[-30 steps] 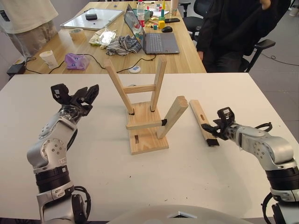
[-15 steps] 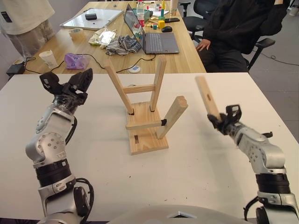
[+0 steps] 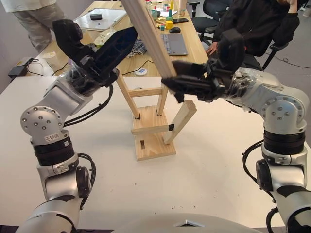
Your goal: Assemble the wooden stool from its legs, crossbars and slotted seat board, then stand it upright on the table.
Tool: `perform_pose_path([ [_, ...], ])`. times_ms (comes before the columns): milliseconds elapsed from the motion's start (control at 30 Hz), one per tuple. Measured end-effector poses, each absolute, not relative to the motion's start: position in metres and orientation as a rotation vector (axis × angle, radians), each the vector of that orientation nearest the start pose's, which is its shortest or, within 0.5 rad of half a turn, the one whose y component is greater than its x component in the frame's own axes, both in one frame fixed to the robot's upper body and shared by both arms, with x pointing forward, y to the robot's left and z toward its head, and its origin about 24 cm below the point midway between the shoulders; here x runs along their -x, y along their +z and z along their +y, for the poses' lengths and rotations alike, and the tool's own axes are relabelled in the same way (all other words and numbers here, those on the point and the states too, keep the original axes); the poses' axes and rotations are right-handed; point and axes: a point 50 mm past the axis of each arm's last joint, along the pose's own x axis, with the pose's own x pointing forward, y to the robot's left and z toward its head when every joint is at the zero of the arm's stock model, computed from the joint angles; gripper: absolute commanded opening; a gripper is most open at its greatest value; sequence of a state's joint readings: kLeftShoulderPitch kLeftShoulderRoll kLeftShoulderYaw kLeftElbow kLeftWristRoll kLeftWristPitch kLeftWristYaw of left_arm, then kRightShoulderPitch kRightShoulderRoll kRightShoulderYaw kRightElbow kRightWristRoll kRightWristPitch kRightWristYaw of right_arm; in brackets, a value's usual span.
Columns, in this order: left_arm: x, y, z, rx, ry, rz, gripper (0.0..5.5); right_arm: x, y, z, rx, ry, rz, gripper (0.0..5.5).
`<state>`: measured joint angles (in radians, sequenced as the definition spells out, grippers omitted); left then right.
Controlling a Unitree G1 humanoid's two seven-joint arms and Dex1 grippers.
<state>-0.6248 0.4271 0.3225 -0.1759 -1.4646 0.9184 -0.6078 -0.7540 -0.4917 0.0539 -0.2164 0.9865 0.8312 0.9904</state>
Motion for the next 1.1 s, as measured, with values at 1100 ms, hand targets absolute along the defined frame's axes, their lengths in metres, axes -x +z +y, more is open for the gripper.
perform_pose_path([
  [1100,-0.259,0.249,0.164,0.638,-1.454,-0.2,2.25,-0.284,0.227,-0.101,0.081,1.68,0.034,2.86],
])
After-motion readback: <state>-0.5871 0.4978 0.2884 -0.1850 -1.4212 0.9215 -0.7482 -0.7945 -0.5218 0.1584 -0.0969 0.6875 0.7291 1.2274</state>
